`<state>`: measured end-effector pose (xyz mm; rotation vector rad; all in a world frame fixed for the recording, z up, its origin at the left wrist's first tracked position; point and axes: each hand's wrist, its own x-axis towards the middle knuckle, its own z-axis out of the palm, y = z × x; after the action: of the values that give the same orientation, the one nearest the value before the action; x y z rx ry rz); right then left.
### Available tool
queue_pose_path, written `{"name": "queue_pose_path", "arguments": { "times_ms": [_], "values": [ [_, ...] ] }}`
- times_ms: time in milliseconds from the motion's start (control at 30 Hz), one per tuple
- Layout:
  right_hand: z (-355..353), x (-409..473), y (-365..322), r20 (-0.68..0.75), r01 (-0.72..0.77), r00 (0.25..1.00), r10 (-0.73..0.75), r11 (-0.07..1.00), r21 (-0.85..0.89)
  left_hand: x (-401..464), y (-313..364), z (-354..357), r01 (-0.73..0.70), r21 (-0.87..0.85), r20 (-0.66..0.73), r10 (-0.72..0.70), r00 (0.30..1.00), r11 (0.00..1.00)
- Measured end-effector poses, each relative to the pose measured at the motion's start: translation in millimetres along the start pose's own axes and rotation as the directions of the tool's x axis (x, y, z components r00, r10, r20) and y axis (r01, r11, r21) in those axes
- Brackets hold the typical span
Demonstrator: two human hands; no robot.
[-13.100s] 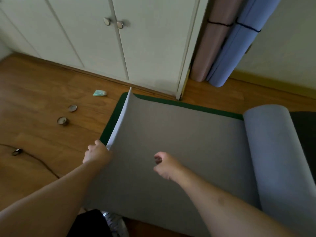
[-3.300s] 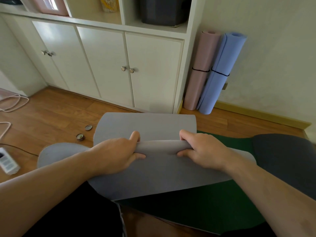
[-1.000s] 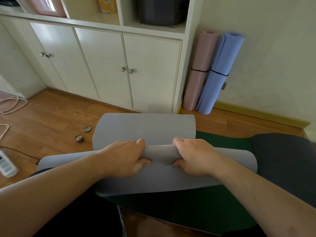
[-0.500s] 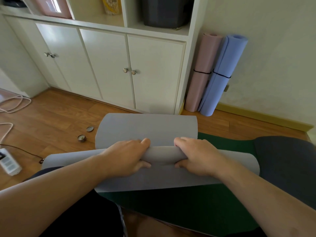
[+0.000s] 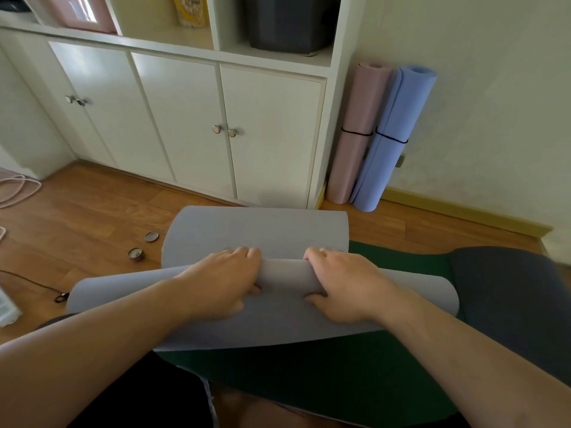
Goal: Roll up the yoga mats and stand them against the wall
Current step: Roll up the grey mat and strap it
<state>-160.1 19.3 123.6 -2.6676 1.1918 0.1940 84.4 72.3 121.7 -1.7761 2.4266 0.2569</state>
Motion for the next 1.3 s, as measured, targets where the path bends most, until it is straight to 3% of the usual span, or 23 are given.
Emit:
{"name": "queue_pose_path", "arguments": {
  "times_ms": [133, 300, 533, 667, 833, 1100, 1300],
  "values": [
    [3, 2, -1, 0.039, -0.024, 0.999, 0.026, 0.998, -0.050, -3, 3, 0, -0.039, -0.038, 0.025, 0.040, 0.999, 0.998],
    [5, 4, -1, 0.091, -0.041, 0.995, 0.039, 0.999, 0.010, 1, 2, 5, -0.034, 0.017, 0.020, 0.034, 0.999, 0.999],
    [8, 3, -1, -0.037, -0.004, 0.999, 0.006, 0.999, 0.054, -1, 1, 7, -0.010, -0.094, 0.032, 0.013, 0.999, 0.996],
    [5, 3, -1, -0.119, -0.043, 0.992, 0.049, 0.998, 0.051, 0, 0, 2, 0.055, -0.131, -0.041, -0.061, 0.997, 0.990],
    [7, 4, -2, -0.103, -0.056, 0.993, 0.061, 0.997, 0.047, 2, 5, -4, 0.097, -0.127, -0.079, -0.108, 0.991, 0.987],
    [4, -1, -8, 0.089, 0.000, 0.996, -0.002, 1.000, 0.020, 0, 11, 6, -0.019, -0.073, 0.026, 0.021, 0.999, 0.997],
    [8, -2, -12, 0.051, -0.027, 0.998, 0.029, 0.999, -0.030, -2, 9, 3, -0.075, -0.012, 0.083, 0.076, 0.994, 0.997]
  ]
}}
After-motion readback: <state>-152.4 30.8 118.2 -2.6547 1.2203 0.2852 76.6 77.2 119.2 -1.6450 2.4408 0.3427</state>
